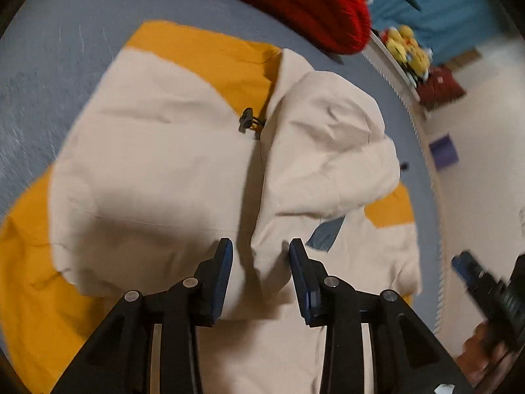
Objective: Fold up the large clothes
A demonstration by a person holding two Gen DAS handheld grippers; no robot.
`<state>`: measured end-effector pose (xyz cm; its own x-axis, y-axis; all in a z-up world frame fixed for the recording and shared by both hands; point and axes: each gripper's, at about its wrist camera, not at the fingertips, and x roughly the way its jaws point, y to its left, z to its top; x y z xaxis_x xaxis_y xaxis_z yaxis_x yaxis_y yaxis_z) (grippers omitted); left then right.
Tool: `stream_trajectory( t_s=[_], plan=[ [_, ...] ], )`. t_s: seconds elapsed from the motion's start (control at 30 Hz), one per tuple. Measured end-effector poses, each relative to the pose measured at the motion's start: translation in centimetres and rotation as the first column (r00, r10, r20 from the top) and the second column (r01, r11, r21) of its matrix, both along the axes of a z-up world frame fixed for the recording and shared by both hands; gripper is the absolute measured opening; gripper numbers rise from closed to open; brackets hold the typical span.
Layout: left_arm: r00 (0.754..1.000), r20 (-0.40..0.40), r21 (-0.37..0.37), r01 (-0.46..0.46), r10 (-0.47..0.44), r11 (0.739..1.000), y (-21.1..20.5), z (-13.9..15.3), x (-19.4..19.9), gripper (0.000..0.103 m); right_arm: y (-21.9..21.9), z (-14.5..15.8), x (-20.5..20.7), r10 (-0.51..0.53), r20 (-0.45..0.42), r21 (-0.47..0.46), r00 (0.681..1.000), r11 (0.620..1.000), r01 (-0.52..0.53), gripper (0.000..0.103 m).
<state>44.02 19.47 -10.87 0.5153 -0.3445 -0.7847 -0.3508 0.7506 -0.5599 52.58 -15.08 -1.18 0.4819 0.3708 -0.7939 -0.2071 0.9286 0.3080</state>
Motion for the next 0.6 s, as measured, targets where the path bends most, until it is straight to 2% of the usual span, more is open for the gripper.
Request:
stream_trajectory(
  t_s=[0.03,0.07,0.13,0.2,0.23,0.3,0.33,0.37,0.43,0.47,0.53,0.6],
  plan=[
    [1.0,0.007,0.0,-0.002,0.002,1.0,-0.1,0.1,0.2,0.029,0.5,-0.1,0.0,0.022,0.005,0.005,1.0,1.0,-0.022,0.037],
    [1.0,0.03,0.011,-0.003,0.002,1.0,-0.4,0.7,0.4,0.019,1.0,-0.2,0.1,0.04,0.009,0.005,0.999,0.999,-0.04,0.037],
    [0.995,0.096,0.06,0.024,-0.03,0.998,-1.6,2.5,0.7,0.007,1.5,-0.3,0.1,0.067,0.018,0.002,0.998,0.998,-0.067,0.04],
    [0.982,0.172,0.109,0.063,-0.081,0.992,-2.5,4.4,1.0,0.004,2.0,-0.4,0.4,0.089,0.022,0.001,0.996,0.996,-0.09,0.041],
    [0.961,0.246,0.099,0.106,-0.127,0.989,-3.5,6.1,0.6,0.003,2.0,-0.4,0.5,0.092,0.023,0.008,0.995,0.996,-0.093,0.042],
    [0.919,0.335,0.044,0.205,-0.208,0.978,-5.0,7.8,0.8,0.003,1.8,-0.4,0.8,0.087,0.021,0.032,0.996,0.996,-0.087,0.043],
    [0.885,0.364,0.036,0.297,-0.289,0.954,-6.8,8.5,0.7,0.003,1.5,-0.4,1.0,0.08,0.019,0.051,0.997,0.995,-0.081,0.044],
    [0.865,0.36,0.034,0.362,-0.35,0.931,-8.1,8.5,0.7,0.003,1.2,-0.4,1.1,0.073,0.018,0.086,0.997,0.994,-0.074,0.044],
    [0.83,0.245,0.043,0.507,-0.501,0.861,-11.8,6.8,1.0,0.003,0.6,-0.3,1.2,0.064,0.014,0.135,0.998,0.989,-0.066,0.047],
    [0.824,0.186,0.073,0.532,-0.536,0.843,-13.0,5.8,1.0,0.003,0.4,-0.3,1.3,0.06,0.011,0.167,0.998,0.984,-0.061,0.047],
    [0.82,0.063,0.106,0.561,-0.569,0.821,-14.9,3.6,1.0,0.003,0.1,-0.5,1.5,0.058,-0.002,0.198,0.998,0.979,-0.056,0.051],
    [0.832,-0.014,0.072,0.554,-0.555,0.829,-15.1,2.1,1.2,0.006,0.3,-1.0,1.7,0.068,-0.031,0.21,0.997,0.976,-0.06,0.054]
  ],
)
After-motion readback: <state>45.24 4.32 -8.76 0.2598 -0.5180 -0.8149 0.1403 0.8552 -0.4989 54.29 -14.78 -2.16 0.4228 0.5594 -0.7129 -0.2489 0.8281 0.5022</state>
